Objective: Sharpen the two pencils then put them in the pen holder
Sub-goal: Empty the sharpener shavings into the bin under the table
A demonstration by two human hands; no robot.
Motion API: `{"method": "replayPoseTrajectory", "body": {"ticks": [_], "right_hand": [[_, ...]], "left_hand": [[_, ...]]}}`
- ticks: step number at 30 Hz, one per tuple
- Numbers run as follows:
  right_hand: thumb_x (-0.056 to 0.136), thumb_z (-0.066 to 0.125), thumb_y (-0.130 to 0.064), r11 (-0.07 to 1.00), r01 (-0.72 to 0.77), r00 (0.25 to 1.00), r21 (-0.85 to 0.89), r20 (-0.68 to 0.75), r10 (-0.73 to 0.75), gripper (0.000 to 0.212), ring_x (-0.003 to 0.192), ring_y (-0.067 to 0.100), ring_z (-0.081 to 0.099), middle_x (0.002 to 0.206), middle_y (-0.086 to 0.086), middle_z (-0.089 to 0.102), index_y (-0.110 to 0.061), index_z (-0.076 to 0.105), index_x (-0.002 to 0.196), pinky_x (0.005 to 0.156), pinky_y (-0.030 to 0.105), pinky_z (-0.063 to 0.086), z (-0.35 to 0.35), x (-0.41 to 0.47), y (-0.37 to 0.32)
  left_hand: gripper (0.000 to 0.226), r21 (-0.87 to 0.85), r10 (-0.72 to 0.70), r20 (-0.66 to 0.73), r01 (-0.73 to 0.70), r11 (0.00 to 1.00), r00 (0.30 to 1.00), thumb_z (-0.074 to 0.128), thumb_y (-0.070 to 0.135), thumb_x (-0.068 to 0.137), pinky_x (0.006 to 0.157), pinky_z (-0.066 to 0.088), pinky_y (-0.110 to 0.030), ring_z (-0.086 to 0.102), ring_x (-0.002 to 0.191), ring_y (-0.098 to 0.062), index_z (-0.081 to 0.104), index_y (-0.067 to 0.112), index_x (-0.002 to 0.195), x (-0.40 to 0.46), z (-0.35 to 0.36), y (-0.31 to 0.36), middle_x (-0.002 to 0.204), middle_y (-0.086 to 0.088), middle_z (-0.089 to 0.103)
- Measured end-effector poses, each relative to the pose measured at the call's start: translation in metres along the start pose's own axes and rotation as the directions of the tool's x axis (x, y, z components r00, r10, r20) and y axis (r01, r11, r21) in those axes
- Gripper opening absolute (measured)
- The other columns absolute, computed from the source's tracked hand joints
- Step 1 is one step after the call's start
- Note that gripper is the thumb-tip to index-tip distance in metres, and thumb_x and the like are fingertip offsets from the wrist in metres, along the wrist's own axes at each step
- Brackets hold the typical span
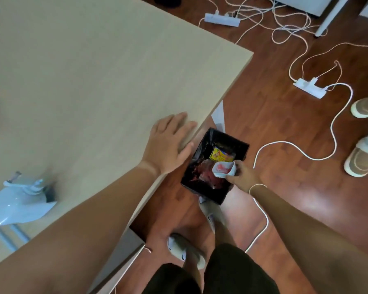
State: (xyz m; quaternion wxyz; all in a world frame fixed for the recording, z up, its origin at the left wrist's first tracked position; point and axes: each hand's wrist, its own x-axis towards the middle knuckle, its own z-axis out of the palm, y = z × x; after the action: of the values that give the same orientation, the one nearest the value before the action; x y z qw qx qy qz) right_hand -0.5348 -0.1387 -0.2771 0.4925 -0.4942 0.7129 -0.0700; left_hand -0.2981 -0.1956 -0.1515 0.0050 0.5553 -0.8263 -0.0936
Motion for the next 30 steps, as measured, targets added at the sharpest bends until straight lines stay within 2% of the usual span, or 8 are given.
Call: {"method": "replayPoseTrajectory", "body": {"ticks": [2, 6, 10, 15, 21, 30], "right_hand": [[0.068, 0.068, -0.025, 0.998, -0.023, 0.999, -0.050, 0.029, 0.024, 0.044, 0.085, 0.024, 0.058, 0.102, 0.007, 0.065, -0.015, 0.056, 0.109, 0.070, 0.026, 0.039, 0.008, 0.013, 0.002], [0.072, 0.068, -0.033, 0.991, -0.042, 0.999, -0.127, 0.022, 0.045, 0.028, 0.088, 0.031, 0.060, 0.101, 0.014, 0.066, -0.013, 0.060, 0.090, 0.073, 0.033, 0.045, 0.024, 0.038, -0.001], [0.079, 0.063, -0.040, 0.971, -0.090, 0.995, -0.221, 0.008, 0.095, 0.041, 0.099, 0.036, 0.058, 0.109, 0.021, 0.062, -0.005, 0.061, 0.102, 0.082, 0.037, 0.046, 0.032, 0.055, -0.005], [0.078, 0.059, -0.052, 0.948, -0.207, 0.977, -0.243, 0.005, 0.215, 0.052, 0.097, 0.034, 0.062, 0.108, 0.019, 0.067, -0.007, 0.065, 0.104, 0.077, 0.033, 0.048, 0.042, 0.073, -0.006], [0.079, 0.057, -0.053, 0.917, -0.302, 0.950, -0.261, -0.006, 0.312, 0.058, 0.098, 0.035, 0.062, 0.107, 0.022, 0.066, 0.000, 0.065, 0.101, 0.077, 0.034, 0.049, 0.052, 0.087, -0.010], [0.082, 0.055, -0.050, 0.904, -0.347, 0.933, -0.251, 0.007, 0.360, 0.055, 0.097, 0.034, 0.062, 0.105, 0.021, 0.067, 0.002, 0.064, 0.097, 0.070, 0.031, 0.043, 0.059, 0.097, -0.007]], "left_hand": [[0.050, -0.025, -0.008, -0.030, 0.007, 1.000, 1.000, 0.038, 0.046, 0.087, 0.108, 0.026, -0.039, 0.041, 0.129, -0.029, 0.052, 0.027, 0.132, -0.001, 0.000, -0.001, 0.144, -0.004, 0.048], [0.049, -0.048, -0.015, -0.044, 0.013, 0.999, 0.999, 0.036, 0.044, 0.089, 0.109, 0.026, -0.040, 0.040, 0.131, -0.028, 0.050, 0.029, 0.134, 0.000, 0.001, -0.002, 0.146, -0.001, 0.046], [0.047, -0.046, -0.001, -0.102, -0.004, 0.999, 0.995, 0.038, 0.041, 0.089, 0.108, 0.027, -0.040, 0.043, 0.128, -0.028, 0.052, 0.029, 0.132, 0.001, 0.005, -0.004, 0.143, -0.002, 0.049], [0.045, -0.053, 0.011, -0.172, -0.021, 0.998, 0.985, 0.043, 0.038, 0.088, 0.107, 0.027, -0.038, 0.043, 0.125, -0.026, 0.055, 0.027, 0.130, 0.002, 0.008, -0.005, 0.140, -0.004, 0.053], [0.045, -0.053, 0.001, -0.183, -0.011, 0.999, 0.983, 0.044, 0.038, 0.088, 0.108, 0.027, -0.038, 0.043, 0.126, -0.025, 0.055, 0.029, 0.130, 0.003, 0.009, -0.005, 0.141, -0.002, 0.052], [0.046, -0.060, 0.001, -0.176, -0.012, 0.998, 0.984, 0.044, 0.038, 0.087, 0.108, 0.032, -0.042, 0.045, 0.126, -0.027, 0.055, 0.028, 0.131, 0.003, 0.010, -0.005, 0.141, -0.003, 0.052]]}}
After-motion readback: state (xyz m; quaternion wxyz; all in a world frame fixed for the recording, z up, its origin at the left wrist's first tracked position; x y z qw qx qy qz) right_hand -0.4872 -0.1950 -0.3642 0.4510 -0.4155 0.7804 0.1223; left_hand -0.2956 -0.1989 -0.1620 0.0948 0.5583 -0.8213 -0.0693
